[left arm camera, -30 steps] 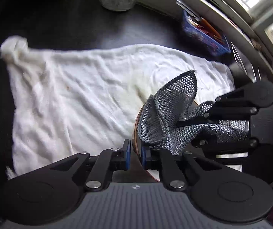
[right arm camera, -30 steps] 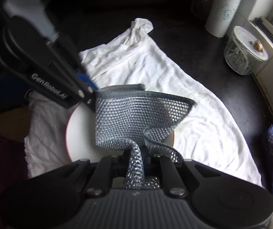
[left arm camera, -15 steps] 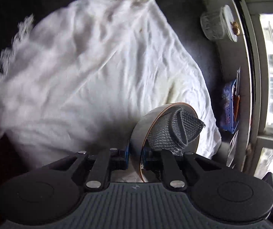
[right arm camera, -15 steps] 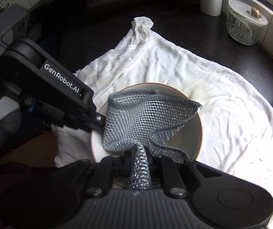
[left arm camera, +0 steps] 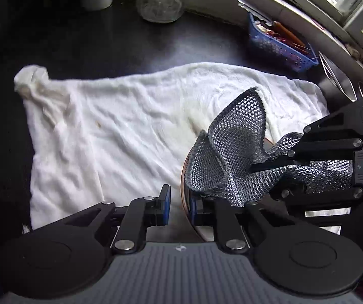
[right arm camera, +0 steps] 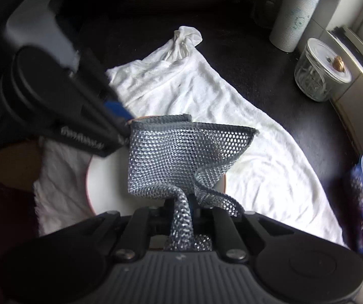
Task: Clean bowl
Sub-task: 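Keep scrubbing the bowl with the right gripper while the left gripper tilts the bowl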
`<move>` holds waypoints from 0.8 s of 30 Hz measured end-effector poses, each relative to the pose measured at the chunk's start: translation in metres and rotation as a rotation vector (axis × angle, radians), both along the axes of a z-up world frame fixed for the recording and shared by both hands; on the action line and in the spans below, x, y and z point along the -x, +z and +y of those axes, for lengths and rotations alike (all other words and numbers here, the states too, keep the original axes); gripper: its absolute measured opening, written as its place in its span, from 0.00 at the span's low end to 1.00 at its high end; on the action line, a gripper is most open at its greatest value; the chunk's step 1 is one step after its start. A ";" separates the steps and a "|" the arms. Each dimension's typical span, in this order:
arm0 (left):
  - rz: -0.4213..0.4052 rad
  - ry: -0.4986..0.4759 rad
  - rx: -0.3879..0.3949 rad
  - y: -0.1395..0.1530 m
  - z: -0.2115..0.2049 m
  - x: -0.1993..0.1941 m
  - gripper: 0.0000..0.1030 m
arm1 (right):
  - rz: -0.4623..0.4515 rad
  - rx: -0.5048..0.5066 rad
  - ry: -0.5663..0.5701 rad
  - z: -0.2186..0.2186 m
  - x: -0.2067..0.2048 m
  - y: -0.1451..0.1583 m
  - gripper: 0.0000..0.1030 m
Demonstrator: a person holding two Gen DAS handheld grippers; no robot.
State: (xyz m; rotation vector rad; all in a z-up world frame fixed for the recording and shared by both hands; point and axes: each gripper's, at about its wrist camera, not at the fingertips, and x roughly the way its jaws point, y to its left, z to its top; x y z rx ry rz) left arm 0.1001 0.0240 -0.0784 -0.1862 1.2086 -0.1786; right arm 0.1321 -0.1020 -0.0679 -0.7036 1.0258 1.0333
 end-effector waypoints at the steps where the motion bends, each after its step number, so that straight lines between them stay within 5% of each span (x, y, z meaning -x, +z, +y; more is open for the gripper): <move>1: 0.005 0.023 0.025 -0.002 0.002 0.001 0.11 | 0.006 -0.003 -0.001 -0.001 0.000 -0.001 0.09; 8: 0.126 0.390 0.318 -0.024 0.027 0.041 0.10 | 0.132 -0.071 -0.145 -0.006 0.001 -0.008 0.09; 17: 0.267 0.703 0.547 -0.046 0.040 0.075 0.12 | 0.237 -0.125 -0.171 -0.005 0.023 -0.009 0.13; 20: 0.281 0.718 0.579 -0.049 0.038 0.081 0.12 | 0.221 -0.115 -0.154 -0.007 0.027 -0.009 0.11; 24: 0.179 0.434 0.324 -0.022 0.018 0.056 0.12 | 0.121 -0.069 -0.106 -0.006 0.028 -0.008 0.09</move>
